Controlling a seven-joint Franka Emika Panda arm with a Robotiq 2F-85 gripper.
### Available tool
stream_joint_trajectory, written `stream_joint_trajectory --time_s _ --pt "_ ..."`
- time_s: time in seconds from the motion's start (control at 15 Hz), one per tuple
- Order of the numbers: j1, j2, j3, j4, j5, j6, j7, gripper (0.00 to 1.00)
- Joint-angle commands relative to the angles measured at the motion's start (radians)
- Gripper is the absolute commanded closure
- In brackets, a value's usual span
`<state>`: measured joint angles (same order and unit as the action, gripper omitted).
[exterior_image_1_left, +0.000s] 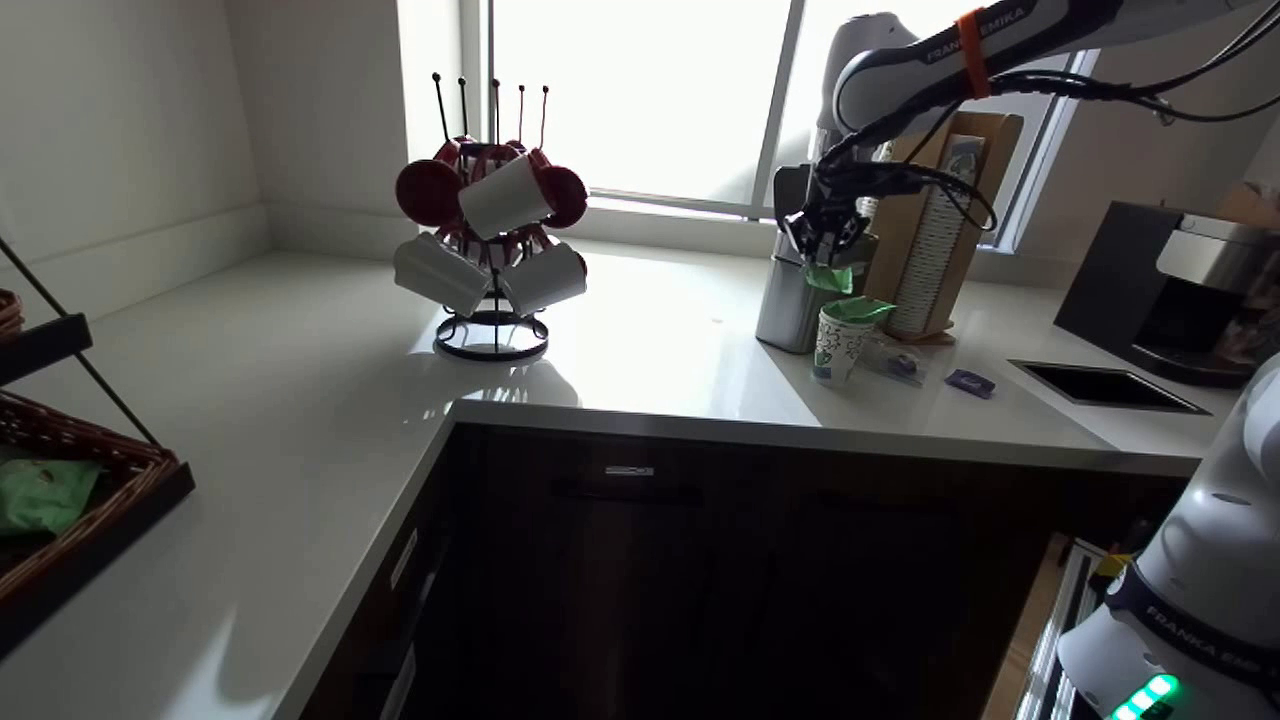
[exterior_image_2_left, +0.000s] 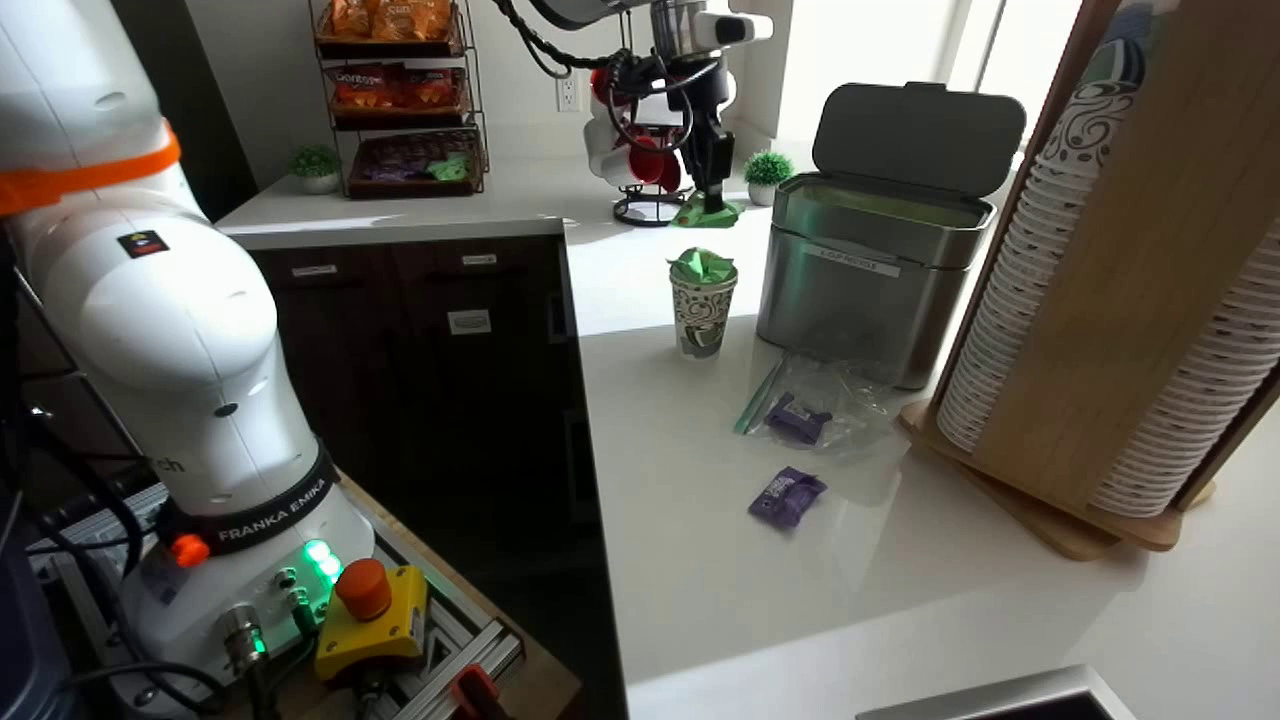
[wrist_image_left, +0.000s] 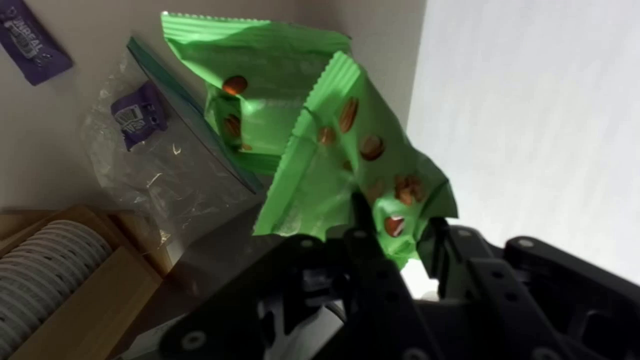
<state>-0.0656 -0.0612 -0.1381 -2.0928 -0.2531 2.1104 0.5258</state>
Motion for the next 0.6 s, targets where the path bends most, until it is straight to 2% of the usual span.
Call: stream_joint_trajectory --time_s 0.0,0.53 --pt "-0.026 -0.051 0.018 -0.059 -0.025 -0.041 -0.060 0.94" --pt "-0.061 -0.109 0.017 -0.102 -0.027 -0.105 -0.068 0.94"
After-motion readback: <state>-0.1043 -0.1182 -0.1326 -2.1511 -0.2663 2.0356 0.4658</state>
